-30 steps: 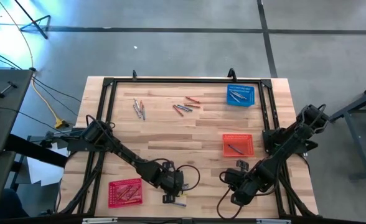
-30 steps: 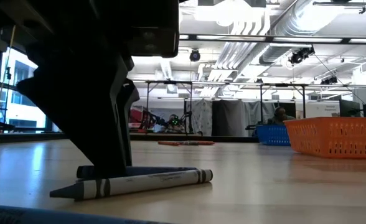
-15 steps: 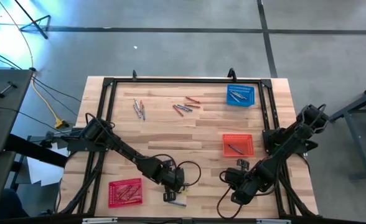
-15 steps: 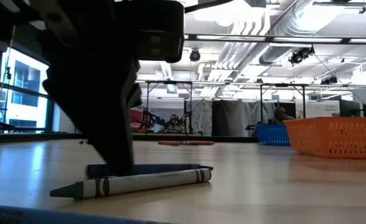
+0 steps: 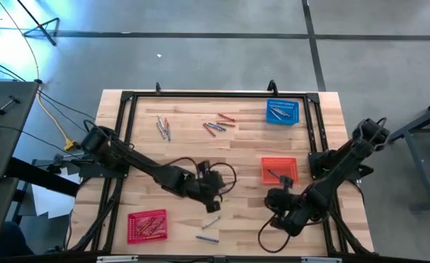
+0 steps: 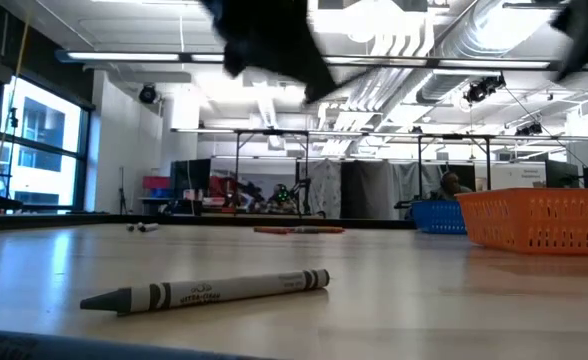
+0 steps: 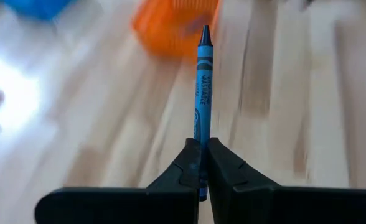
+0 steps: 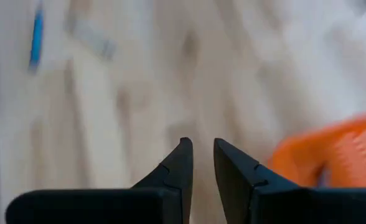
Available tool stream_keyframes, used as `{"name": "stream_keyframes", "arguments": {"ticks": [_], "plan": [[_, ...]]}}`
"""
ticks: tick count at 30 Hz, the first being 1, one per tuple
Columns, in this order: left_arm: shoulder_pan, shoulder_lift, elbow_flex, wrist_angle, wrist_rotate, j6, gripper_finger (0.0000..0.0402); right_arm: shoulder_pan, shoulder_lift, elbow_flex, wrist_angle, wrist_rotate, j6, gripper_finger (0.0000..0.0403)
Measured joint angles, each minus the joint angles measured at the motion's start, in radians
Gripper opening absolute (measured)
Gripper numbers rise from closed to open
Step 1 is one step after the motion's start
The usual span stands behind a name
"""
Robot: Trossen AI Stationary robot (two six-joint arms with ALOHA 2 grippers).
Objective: Sort crayons
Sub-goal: Put the blue crayon into the orange bin
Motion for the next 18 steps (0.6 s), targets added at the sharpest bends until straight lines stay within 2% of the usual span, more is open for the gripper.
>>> {"name": "stream_keyframes", "arguments": {"ticks": [4, 8, 14, 18], "plan": [[-0.016, -0.025, 0.001, 0.192, -0.09, 0.176, 0.0, 0.016, -0.023, 0.0, 0.054, 0.314, -0.068, 0.0058], [-0.036, -0.032, 0.002, 0.379, -0.146, 0.364, 0.0, 0.045, -0.024, 0.0, 0.139, 0.514, -0.128, 0.0058], [-0.071, -0.031, 0.003, 0.567, -0.207, 0.513, 0.0, 0.074, -0.024, 0.0, 0.218, 0.658, -0.197, 0.0058], [-0.095, -0.032, 0.003, 0.6, -0.237, 0.551, 0.0, 0.08, -0.024, 0.0, 0.267, 0.648, -0.249, 0.0058]]}}
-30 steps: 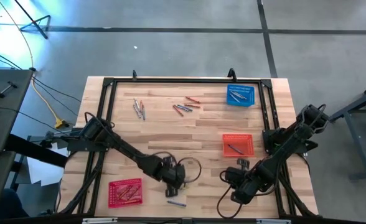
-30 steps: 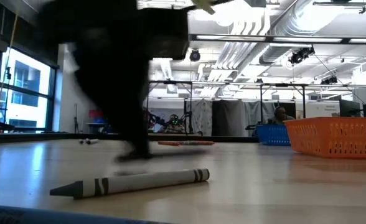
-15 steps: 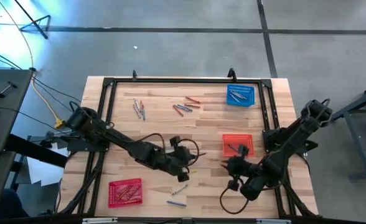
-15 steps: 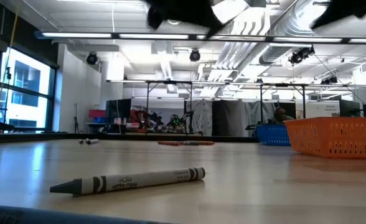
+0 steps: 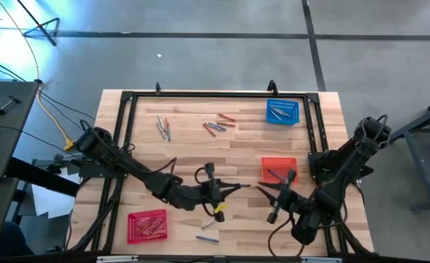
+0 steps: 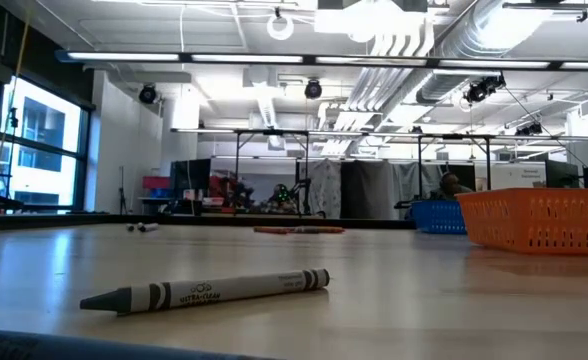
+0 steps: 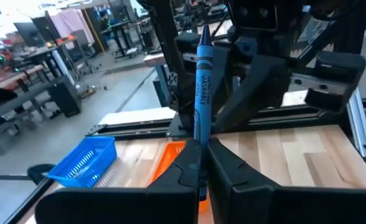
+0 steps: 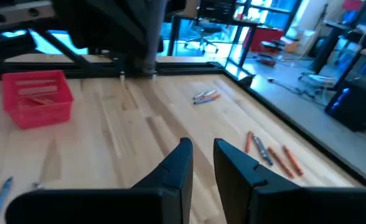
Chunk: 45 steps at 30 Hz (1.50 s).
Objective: Sort crayons
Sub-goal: Put the blue crayon into the orange bin
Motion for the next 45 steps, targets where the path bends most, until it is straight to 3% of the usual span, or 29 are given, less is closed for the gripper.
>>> {"name": "stream_keyframes", "arguments": {"ticks": [11, 16, 28, 38, 45], "plan": [[-0.011, 0.002, 0.0, 0.011, -0.028, -0.035, 0.0, -0.021, 0.0, 0.0, 0.228, -0.064, -0.279, 0.0058], [-0.011, 0.009, 0.0, 0.011, -0.021, -0.045, 0.0, -0.059, 0.0, 0.0, 0.315, -0.132, -0.394, 0.0079], [-0.015, 0.026, 0.001, 0.011, -0.027, -0.043, 0.0, -0.114, 0.0, 0.0, 0.357, -0.139, -0.434, 0.0147], [-0.015, 0.051, 0.001, 0.023, -0.025, -0.051, 0.0, -0.113, 0.0, 0.0, 0.548, -0.232, -0.619, 0.0158], [-0.013, 0.075, 0.001, 0.057, -0.022, -0.045, 0.0, -0.113, 0.0, 0.0, 0.574, -0.236, -0.644, 0.0158]]}}
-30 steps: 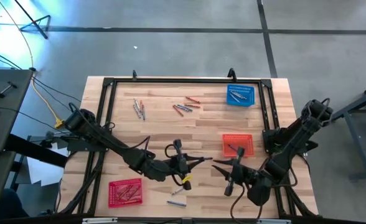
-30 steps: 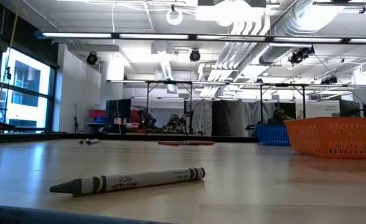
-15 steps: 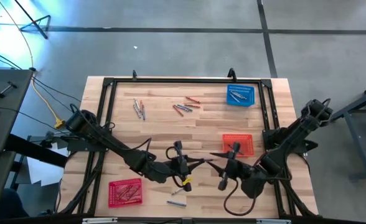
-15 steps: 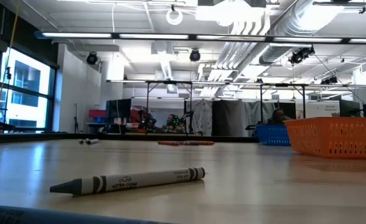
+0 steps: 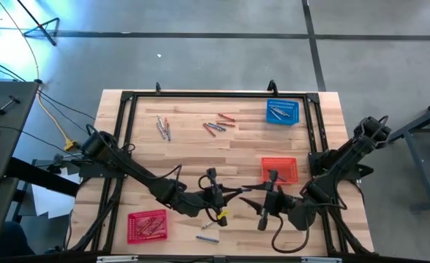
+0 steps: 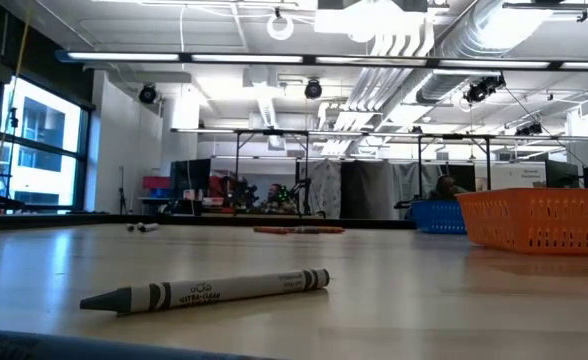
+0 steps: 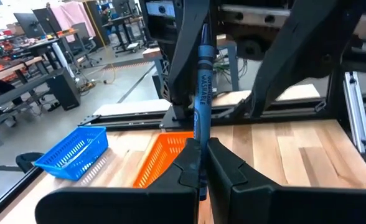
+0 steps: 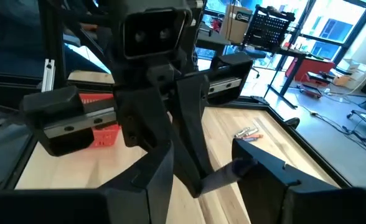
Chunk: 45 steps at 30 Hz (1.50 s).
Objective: Sort crayons
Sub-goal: Put the blue crayon into the orange bin
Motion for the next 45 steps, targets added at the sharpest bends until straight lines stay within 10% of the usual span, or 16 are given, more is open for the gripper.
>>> {"name": "stream_keyframes", "arguments": {"ticks": [16, 33, 39, 45], "plan": [[0.005, -0.001, 0.0, 0.032, 0.036, 0.021, 0.0, -0.026, 0.0, 0.0, 0.007, 0.011, 0.019, 0.0013], [0.014, -0.001, -0.001, 0.038, 0.051, 0.076, 0.0088, -0.038, -0.026, 0.0, -0.059, 0.01, 0.041, 0.0004], [0.024, -0.001, -0.001, 0.036, 0.052, 0.079, 0.0124, -0.041, -0.119, 0.0, -0.339, 0.03, 0.221, 0.0003], [0.026, -0.001, -0.001, 0.005, 0.047, 0.019, 0.0133, -0.04, -0.191, 0.0, -0.978, -0.02, 0.836, 0.0003]]}}
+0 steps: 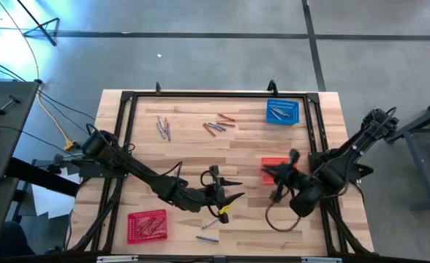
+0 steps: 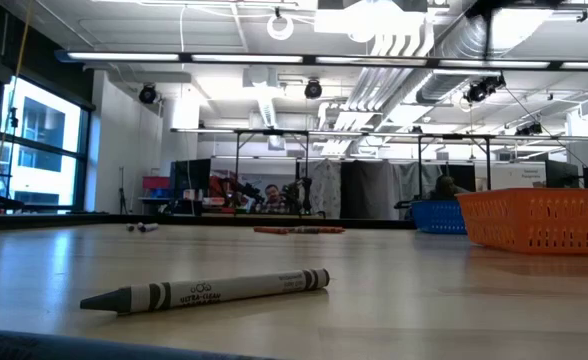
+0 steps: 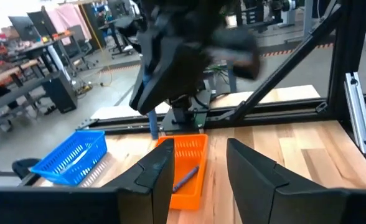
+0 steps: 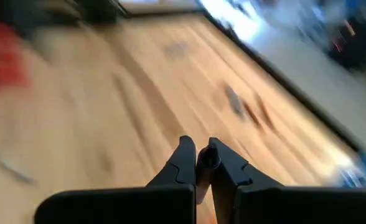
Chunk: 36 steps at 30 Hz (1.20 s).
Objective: Sort crayons
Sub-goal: Put the blue crayon into the orange bin
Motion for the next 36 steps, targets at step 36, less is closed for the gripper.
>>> {"name": "stream_keyframes", "arguments": {"ticks": [36], "plan": [[0.031, 0.0, 0.0, -0.002, -0.004, -0.028, 0.0131, -0.065, 0.007, -0.347, -0.045, -0.443, 0.389, 0.0009]]}}
